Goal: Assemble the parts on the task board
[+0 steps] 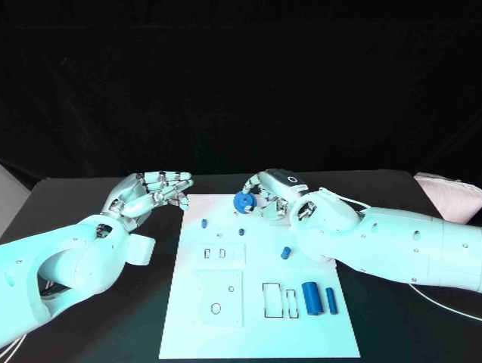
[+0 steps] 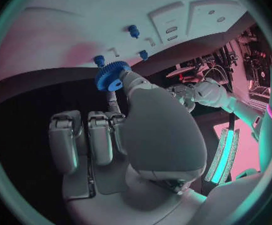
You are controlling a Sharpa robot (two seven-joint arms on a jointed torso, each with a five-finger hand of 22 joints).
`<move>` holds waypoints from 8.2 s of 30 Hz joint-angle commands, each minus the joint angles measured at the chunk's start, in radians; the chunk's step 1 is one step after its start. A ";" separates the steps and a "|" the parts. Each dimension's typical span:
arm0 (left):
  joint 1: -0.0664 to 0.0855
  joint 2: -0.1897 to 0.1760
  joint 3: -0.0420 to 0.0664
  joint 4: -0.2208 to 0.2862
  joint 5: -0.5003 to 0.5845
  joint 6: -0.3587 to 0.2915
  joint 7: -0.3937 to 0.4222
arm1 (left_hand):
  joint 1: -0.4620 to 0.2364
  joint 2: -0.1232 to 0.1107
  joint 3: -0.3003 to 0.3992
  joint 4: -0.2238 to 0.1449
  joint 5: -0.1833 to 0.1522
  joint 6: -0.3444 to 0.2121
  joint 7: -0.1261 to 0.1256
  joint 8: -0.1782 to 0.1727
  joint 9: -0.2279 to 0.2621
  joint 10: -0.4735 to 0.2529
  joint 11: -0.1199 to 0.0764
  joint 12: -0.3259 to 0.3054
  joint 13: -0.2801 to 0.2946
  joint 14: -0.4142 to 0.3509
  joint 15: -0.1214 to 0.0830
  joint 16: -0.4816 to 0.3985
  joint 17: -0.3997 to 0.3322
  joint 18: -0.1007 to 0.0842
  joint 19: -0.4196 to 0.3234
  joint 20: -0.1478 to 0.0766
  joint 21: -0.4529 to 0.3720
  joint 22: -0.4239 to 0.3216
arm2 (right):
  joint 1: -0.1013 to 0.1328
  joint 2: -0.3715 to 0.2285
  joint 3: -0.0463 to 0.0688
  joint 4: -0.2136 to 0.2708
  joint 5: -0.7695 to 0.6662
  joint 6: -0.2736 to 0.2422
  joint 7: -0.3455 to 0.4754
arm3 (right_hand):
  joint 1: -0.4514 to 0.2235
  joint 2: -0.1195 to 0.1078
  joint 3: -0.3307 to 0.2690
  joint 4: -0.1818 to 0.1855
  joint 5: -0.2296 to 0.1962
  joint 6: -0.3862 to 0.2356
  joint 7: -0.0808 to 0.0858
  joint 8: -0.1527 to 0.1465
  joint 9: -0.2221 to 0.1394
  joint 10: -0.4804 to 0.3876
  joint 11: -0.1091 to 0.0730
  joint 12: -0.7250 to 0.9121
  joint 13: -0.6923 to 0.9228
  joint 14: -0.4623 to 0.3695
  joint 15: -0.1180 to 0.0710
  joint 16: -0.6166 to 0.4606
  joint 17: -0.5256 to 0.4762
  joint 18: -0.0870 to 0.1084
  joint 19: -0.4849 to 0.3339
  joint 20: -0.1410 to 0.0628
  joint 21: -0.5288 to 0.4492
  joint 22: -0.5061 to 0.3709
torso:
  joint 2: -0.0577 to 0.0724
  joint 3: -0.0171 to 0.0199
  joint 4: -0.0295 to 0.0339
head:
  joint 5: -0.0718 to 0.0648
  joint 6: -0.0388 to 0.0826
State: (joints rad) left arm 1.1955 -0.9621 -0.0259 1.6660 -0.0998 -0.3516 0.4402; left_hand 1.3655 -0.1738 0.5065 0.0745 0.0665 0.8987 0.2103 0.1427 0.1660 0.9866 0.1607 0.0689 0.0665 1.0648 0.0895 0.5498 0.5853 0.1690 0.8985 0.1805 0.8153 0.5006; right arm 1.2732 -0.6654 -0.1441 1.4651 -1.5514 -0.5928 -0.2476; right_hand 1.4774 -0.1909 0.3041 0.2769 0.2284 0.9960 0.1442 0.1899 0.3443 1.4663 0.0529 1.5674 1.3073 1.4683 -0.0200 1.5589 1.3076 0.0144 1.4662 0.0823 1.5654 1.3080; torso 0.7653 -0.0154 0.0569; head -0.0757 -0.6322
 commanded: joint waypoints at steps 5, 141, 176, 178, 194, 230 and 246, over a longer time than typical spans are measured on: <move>0.001 0.004 0.001 0.002 0.003 0.023 0.001 | -0.005 0.008 0.001 -0.006 -0.001 -0.004 -0.002 -0.002 0.001 -0.007 -0.002 0.002 0.000 -0.008 -0.002 0.005 0.001 0.013 -0.007 0.001 0.003 0.001 | -0.015 0.056 -0.005 -0.035 -0.062 0.015 -0.022 | -0.013 0.002 0.007 0.000 -0.008 0.028 -0.019 0.015 0.006 0.104 -0.008 0.003 0.264 0.098 -0.006 0.007 0.246 -0.014 0.105 -0.004 0.005 0.263 | 0.003 -0.0009 0.0015 | 0.003 -0.001; -0.001 0.007 0.000 -0.025 0.003 0.043 -0.012 | -0.008 0.008 0.003 -0.008 -0.002 -0.008 -0.002 -0.005 0.001 -0.013 -0.001 0.001 0.000 -0.016 -0.001 0.011 0.005 0.013 -0.018 0.002 0.015 0.009 | -0.056 -0.306 -0.007 -0.074 0.245 0.066 0.331 | -0.025 -0.008 -0.153 -0.047 -0.028 -0.094 0.032 -0.103 -0.030 0.053 0.038 -0.052 0.213 0.099 0.035 0.008 0.252 -0.009 0.094 0.034 -0.015 0.244 | -0.001 0.0170 -0.0233 | -0.008 -0.012; -0.001 0.006 -0.001 -0.030 0.003 0.046 -0.018 | -0.008 0.008 0.004 -0.009 -0.002 -0.009 -0.001 -0.005 0.002 -0.014 -0.001 0.002 0.000 -0.020 0.000 0.013 0.006 0.013 -0.022 0.003 0.019 0.012 | -0.068 -0.207 -0.007 -0.161 0.275 0.088 0.288 | -0.015 0.035 -0.107 -0.002 -0.004 0.005 0.006 -0.060 -0.014 0.075 0.015 -0.030 0.234 0.100 0.017 0.009 0.254 -0.010 0.097 0.020 -0.009 0.250 | -0.004 0.0159 -0.0247 | -0.002 -0.032; -0.001 0.006 -0.001 -0.031 0.003 0.046 -0.019 | -0.008 0.008 0.004 -0.009 -0.002 -0.009 -0.001 -0.005 0.002 -0.014 -0.001 0.002 0.000 -0.020 0.000 0.013 0.006 0.013 -0.022 0.003 0.019 0.012 | -0.068 -0.206 -0.007 -0.162 0.276 0.086 0.290 | -0.013 0.037 -0.101 -0.001 -0.003 0.016 0.001 -0.053 -0.013 0.076 0.012 -0.029 0.234 0.100 0.014 0.009 0.255 -0.011 0.097 0.017 -0.008 0.251 | -0.004 0.0159 -0.0246 | -0.003 -0.033; -0.001 0.006 -0.001 -0.031 0.002 0.047 -0.021 | -0.008 0.009 0.005 -0.010 -0.002 -0.011 0.000 -0.006 0.001 -0.017 0.000 0.001 -0.001 -0.021 0.000 0.015 0.007 0.013 -0.025 0.003 0.021 0.014 | -0.069 -0.208 -0.006 -0.149 0.276 0.016 0.303 | 0.023 0.054 0.017 -0.039 -0.047 0.100 -0.050 0.036 0.026 0.088 -0.035 -0.017 0.246 0.102 -0.027 0.010 0.260 -0.014 0.105 -0.021 0.005 0.263 | -0.004 0.0164 -0.0249 | -0.001 -0.035; -0.001 0.027 -0.001 -0.037 0.002 0.043 -0.034 | -0.008 0.011 0.007 -0.011 -0.002 -0.012 0.000 -0.007 0.002 -0.018 0.001 0.002 -0.001 -0.024 0.001 0.016 0.007 0.013 -0.028 0.004 0.025 0.016 | -0.059 -0.004 -0.012 0.167 0.053 0.048 -0.126 | -0.061 0.022 0.041 -0.017 -0.134 0.073 -0.053 0.076 0.046 0.091 -0.038 -0.015 0.248 0.102 -0.031 0.012 0.263 -0.014 0.105 -0.028 0.005 0.263 | -0.016 0.0026 -0.0249 | 0.030 -0.048; -0.001 0.035 -0.001 -0.042 0.002 0.043 -0.030 | -0.008 0.010 0.007 -0.011 -0.003 -0.012 0.000 -0.007 0.002 -0.018 0.001 0.002 0.000 -0.024 0.001 0.016 0.007 0.013 -0.029 0.004 0.025 0.016 | -0.126 0.065 -0.014 0.156 -0.048 0.056 -0.187 | -0.064 0.012 0.039 -0.017 -0.125 0.071 -0.053 0.079 0.047 0.092 -0.038 -0.013 0.250 0.102 -0.031 0.012 0.263 -0.014 0.105 -0.028 0.005 0.263 | -0.013 0.0047 -0.0239 | 0.030 -0.057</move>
State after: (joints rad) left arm 1.1940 -0.9290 -0.0274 1.6235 -0.0998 -0.3225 0.4026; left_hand 1.3616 -0.1699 0.5122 0.0689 0.0665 0.8914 0.2103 0.1427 0.1662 0.9758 0.1644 0.0689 0.0665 1.0468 0.0933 0.5607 0.5916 0.1690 0.8734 0.1841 0.8353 0.5153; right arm 1.1516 -0.6054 -0.1575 1.6252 -1.5410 -0.5541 -0.4013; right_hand 1.4168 -0.1754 0.3450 0.2551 0.1009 1.0595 0.1048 0.2637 0.3423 1.4662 0.0244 1.5480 1.3074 1.4646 -0.0450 1.5668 1.3079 0.0145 1.4662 0.0645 1.5653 1.3076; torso 0.7512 -0.0118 0.0329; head -0.0459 -0.6864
